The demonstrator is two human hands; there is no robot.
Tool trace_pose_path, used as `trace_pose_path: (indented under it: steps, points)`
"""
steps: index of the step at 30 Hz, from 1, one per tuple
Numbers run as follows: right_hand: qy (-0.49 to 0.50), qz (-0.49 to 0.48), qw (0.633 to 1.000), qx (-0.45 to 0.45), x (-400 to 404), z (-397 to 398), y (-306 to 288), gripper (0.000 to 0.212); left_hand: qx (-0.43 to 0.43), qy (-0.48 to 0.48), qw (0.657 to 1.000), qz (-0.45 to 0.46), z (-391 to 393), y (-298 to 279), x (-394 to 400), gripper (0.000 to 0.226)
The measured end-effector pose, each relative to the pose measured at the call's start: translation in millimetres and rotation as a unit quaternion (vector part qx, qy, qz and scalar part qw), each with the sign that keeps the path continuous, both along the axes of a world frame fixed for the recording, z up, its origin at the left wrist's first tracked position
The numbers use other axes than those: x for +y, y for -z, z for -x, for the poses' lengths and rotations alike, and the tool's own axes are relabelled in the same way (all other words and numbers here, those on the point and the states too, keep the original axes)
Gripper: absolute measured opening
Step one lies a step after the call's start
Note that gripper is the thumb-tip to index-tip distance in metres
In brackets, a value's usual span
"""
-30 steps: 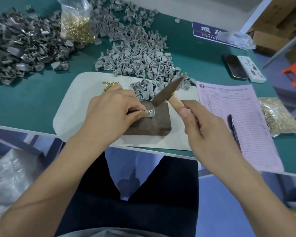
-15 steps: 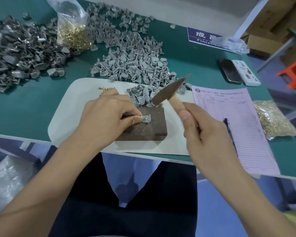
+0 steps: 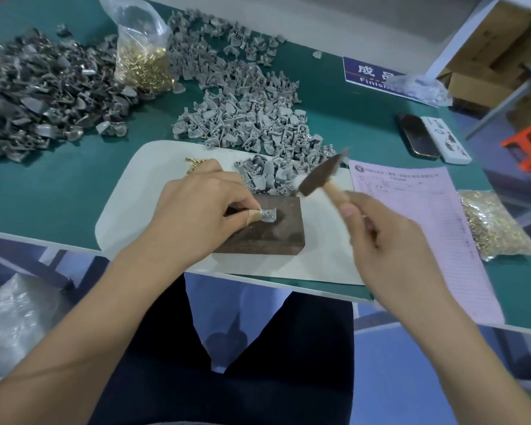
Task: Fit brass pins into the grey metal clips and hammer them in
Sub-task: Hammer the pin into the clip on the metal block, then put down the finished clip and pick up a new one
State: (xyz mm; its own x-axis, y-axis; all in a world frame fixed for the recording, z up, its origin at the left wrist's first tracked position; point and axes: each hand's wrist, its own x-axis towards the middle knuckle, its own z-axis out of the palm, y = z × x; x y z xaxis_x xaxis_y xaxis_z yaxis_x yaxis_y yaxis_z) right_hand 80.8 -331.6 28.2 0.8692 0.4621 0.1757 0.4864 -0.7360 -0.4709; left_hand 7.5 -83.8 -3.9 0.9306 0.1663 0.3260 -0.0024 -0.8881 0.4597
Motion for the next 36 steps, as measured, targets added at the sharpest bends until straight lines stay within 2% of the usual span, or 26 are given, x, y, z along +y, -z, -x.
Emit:
trace_pose_path:
  steps: [4,7,9,11,12,14,16,19,25,28,31,34,36]
  points:
    - [0.081,0.083,0.99,-0.077,-6,-17,13,0.035,0.004,-0.004,1.0,0.011,-1,2,-1,0.01]
    - [0.115,0.119,0.984,-0.067,1,-16,34,0.041,0.007,-0.013,0.999,0.028,2,5,-3,0.011]
    - [0.142,0.148,0.978,-0.048,7,-13,44,0.04,-0.001,-0.019,0.997,0.073,6,9,-4,0.008]
    - [0.158,0.183,0.968,-0.07,15,-13,48,0.039,-0.017,-0.027,0.991,0.13,12,11,-3,0.003]
    - [0.15,0.168,0.969,-0.102,20,-14,47,0.035,-0.025,-0.034,0.988,0.149,15,12,-2,0.004]
    - [0.095,0.064,0.982,-0.148,39,-14,40,0.026,-0.04,-0.054,0.985,0.161,21,12,5,0.005]
    - [-0.01,-0.039,0.991,-0.128,68,-10,31,0.024,-0.053,-0.081,0.984,0.151,27,11,14,0.003]
    - [-0.155,-0.109,0.979,-0.081,123,4,24,0.018,-0.066,-0.135,0.98,0.129,36,12,33,0.004]
    - [-0.228,-0.06,0.972,0.008,203,12,38,0.011,-0.028,-0.246,0.966,0.073,65,27,84,0.004]
    - [-0.236,0.004,0.972,-0.003,224,12,45,0.008,0.013,-0.343,0.938,0.04,78,40,110,0.008]
    - [-0.218,0.023,0.976,-0.013,230,11,48,0.011,0.044,-0.406,0.912,0.048,83,46,136,0.012]
    - [-0.192,-0.018,0.981,0.0,225,9,48,0.011,0.009,-0.422,0.904,0.065,82,42,151,0.015]
    - [-0.151,-0.034,0.988,-0.02,219,2,47,0.012,-0.028,-0.39,0.918,0.07,75,38,149,0.009]
